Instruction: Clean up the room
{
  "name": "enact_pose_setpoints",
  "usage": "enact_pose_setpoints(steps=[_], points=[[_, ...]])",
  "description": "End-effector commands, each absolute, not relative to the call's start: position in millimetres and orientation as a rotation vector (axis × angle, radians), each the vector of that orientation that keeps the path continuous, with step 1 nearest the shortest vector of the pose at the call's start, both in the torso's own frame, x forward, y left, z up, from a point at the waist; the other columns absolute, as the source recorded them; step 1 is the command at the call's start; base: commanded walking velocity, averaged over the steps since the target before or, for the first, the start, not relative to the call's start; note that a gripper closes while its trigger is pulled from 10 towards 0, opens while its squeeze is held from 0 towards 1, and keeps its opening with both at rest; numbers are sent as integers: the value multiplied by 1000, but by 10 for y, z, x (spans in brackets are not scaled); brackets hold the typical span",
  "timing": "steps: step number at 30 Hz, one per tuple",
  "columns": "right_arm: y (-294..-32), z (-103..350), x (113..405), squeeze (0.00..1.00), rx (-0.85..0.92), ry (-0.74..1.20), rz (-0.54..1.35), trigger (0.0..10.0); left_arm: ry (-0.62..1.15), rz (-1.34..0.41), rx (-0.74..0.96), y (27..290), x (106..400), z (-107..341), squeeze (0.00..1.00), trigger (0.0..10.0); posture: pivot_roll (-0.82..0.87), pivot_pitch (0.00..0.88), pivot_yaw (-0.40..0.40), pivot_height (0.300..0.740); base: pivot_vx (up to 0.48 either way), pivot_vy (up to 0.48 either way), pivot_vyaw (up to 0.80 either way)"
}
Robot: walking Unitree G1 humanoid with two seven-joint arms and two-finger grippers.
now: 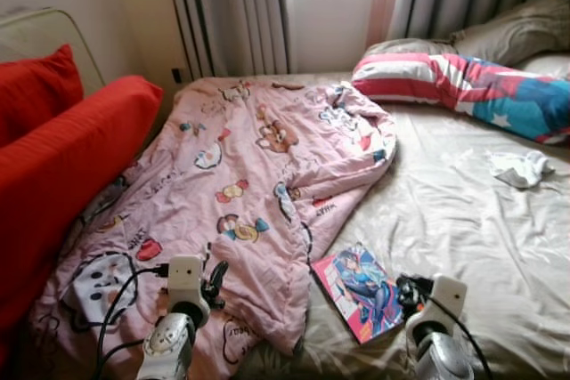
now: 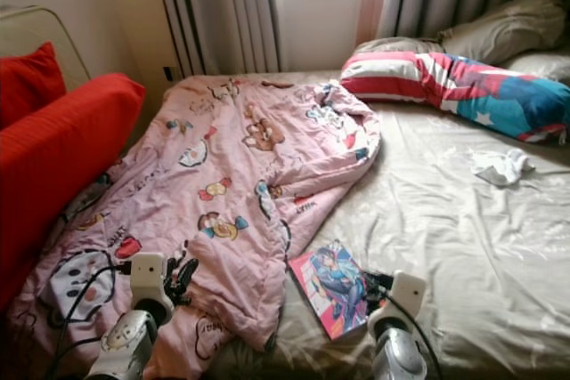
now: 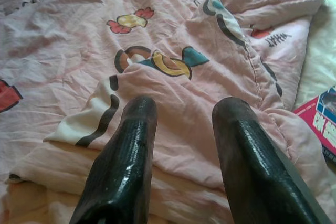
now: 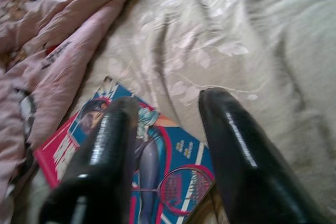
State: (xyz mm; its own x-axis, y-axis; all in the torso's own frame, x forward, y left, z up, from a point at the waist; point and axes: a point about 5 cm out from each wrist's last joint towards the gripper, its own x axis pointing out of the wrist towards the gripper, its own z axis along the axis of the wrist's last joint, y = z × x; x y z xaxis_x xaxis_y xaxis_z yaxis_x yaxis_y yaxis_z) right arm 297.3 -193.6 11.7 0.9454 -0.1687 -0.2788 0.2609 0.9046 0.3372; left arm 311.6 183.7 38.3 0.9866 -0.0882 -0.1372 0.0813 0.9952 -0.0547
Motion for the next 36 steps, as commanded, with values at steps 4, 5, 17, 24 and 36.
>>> enact_pose_setpoints(steps=[4, 5, 17, 24, 36], points=[[-1974, 189, 3035, 1000, 445, 213, -274, 10000, 127, -77, -29, 1923, 3125, 423, 0, 10000, -49, 143, 89, 616, 0, 0, 0], [-1994, 212, 3049, 1000, 452, 199, -283, 10000, 124, -78, -27, 1923, 3126, 427, 0, 10000, -42, 151, 91, 616, 0, 0, 0], [-1960, 213, 3067, 0, 540, 200, -318, 10000, 96, -79, -10, 1997, 3107, 477, 0, 10000, -4, 215, 110, 616, 0, 0, 0], [-1896, 182, 3047, 0, 607, 198, -328, 10000, 66, -85, -3, 2020, 3075, 522, 0, 10000, 24, 258, 121, 616, 0, 0, 0], [-1929, 210, 3052, 0, 669, 151, -352, 10000, 67, -97, 38, 2100, 2922, 516, 0, 10000, 64, 303, 133, 616, 0, 0, 0]])
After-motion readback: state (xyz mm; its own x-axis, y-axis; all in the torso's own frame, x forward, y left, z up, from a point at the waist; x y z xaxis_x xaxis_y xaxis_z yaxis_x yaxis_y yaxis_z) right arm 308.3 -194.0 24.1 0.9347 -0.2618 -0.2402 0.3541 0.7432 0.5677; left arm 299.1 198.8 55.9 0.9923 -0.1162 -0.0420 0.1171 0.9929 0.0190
